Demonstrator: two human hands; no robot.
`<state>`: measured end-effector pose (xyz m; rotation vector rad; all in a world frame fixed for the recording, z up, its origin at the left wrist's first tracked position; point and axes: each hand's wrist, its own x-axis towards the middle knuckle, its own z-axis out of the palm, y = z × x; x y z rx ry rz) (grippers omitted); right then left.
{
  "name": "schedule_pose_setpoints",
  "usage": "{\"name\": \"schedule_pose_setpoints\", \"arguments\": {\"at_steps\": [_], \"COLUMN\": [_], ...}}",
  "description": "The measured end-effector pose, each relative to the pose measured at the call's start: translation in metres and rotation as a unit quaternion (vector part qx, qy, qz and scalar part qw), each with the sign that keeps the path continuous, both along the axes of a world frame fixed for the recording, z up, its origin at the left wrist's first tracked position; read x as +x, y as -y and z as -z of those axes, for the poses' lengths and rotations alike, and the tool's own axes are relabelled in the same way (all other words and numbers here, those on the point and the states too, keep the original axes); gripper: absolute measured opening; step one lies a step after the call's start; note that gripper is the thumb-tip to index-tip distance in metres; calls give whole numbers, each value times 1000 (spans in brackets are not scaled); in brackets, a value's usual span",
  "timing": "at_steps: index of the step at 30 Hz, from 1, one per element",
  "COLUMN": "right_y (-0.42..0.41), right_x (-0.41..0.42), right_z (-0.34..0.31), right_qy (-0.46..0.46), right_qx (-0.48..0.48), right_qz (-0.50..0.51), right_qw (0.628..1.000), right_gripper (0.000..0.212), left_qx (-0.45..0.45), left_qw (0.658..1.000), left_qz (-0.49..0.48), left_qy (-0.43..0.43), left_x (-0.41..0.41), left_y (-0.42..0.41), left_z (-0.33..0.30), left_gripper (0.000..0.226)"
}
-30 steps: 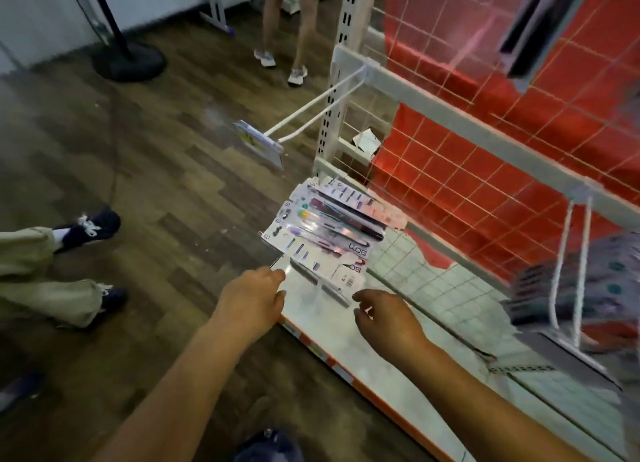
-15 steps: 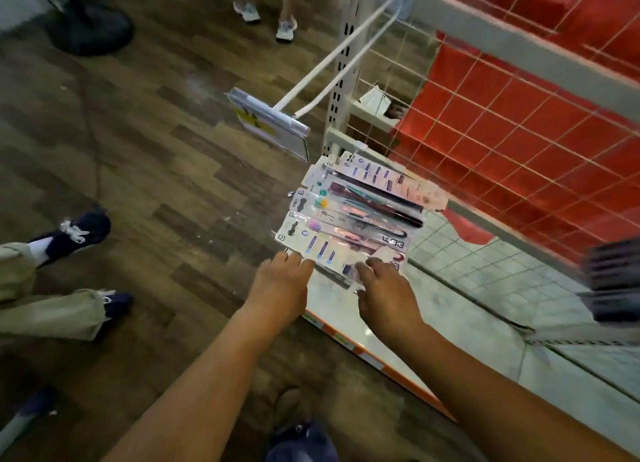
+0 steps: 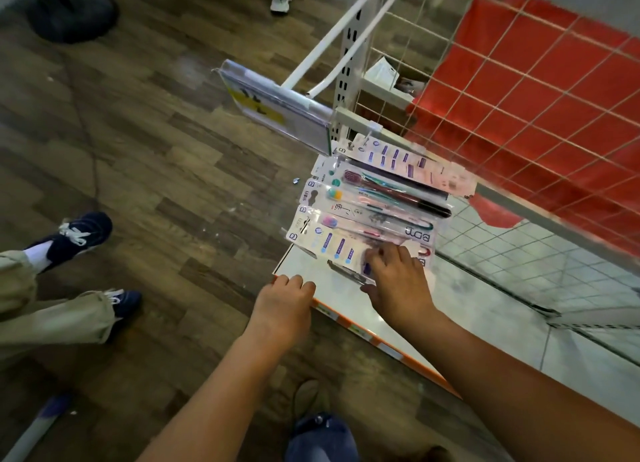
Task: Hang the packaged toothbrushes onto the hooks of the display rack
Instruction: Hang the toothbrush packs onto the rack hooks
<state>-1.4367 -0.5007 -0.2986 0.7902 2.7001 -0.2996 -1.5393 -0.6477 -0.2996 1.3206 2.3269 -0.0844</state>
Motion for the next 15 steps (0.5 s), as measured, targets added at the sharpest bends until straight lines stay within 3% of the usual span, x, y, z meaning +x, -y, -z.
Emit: {"name": "schedule_pose_setpoints", "arguments": {"at_steps": [15], "right_y": [1], "right_x": [1], "right_z": [-1], "right_qy": [1], "right_qx": [-8], "right_qz": [-5], "right_qw": [1000], "right_gripper": [53], "left_qx": [7], "left_qw": [1000], "left_qz": [-9], "left_qy": [7], "left_x": [-2], "left_y": [13], "left_z": [0], "left_gripper": [39]}}
